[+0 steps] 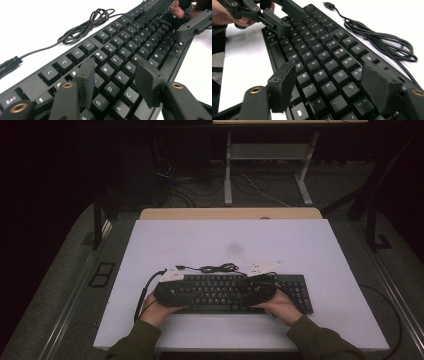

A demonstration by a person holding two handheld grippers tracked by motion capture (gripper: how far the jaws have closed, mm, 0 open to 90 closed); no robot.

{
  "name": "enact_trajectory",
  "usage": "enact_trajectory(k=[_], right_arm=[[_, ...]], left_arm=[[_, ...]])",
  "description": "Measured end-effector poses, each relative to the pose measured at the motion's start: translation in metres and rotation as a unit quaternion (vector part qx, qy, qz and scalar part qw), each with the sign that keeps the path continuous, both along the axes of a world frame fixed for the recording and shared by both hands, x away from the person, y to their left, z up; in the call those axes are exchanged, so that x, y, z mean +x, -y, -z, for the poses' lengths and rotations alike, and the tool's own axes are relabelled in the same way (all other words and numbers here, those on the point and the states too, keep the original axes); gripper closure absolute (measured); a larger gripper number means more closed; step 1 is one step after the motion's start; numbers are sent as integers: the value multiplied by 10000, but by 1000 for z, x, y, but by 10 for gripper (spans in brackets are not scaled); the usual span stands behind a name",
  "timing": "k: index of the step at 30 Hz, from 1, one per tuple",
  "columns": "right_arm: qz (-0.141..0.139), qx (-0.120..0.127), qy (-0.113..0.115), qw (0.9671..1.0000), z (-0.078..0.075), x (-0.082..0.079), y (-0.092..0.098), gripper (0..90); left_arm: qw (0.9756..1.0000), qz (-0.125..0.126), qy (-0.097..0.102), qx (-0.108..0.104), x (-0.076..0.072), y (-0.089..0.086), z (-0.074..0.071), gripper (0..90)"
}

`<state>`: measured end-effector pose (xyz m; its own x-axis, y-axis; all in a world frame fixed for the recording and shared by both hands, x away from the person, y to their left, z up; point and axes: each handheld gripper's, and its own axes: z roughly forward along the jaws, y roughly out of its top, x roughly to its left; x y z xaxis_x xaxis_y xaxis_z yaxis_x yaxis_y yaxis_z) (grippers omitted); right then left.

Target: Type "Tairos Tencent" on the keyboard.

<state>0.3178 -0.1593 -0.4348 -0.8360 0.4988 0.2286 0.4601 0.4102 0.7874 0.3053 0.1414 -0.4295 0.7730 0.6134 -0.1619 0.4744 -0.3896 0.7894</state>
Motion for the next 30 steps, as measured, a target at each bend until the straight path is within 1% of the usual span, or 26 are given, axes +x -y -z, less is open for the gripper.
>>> enact_trajectory(k=[5,11,12,15,21,23,30], right_arm=[[176,-4,-10,9998,0,-1,7,223],[263,-23,21,9996,0,-3,13,206],[285,-33,27,9996,0,-4,14,203],[335,-29,37,9994,0,-4,17,190],[426,-48,65,9991,0,-5,20,175],[442,-55,83,9990,0,-5,21,167],[497,-94,95,9987,1,-7,23,165]], left_arm=[[10000,39,6,22,5,2,-1,657],[10000,68,23,-33,10,3,-2,795],[10000,86,28,-6,11,4,-2,817],[9999,114,24,-18,12,5,-2,877],[9998,202,-16,23,15,11,0,888],[9997,249,-10,67,16,13,1,888],[9995,301,-43,85,19,20,3,888]])
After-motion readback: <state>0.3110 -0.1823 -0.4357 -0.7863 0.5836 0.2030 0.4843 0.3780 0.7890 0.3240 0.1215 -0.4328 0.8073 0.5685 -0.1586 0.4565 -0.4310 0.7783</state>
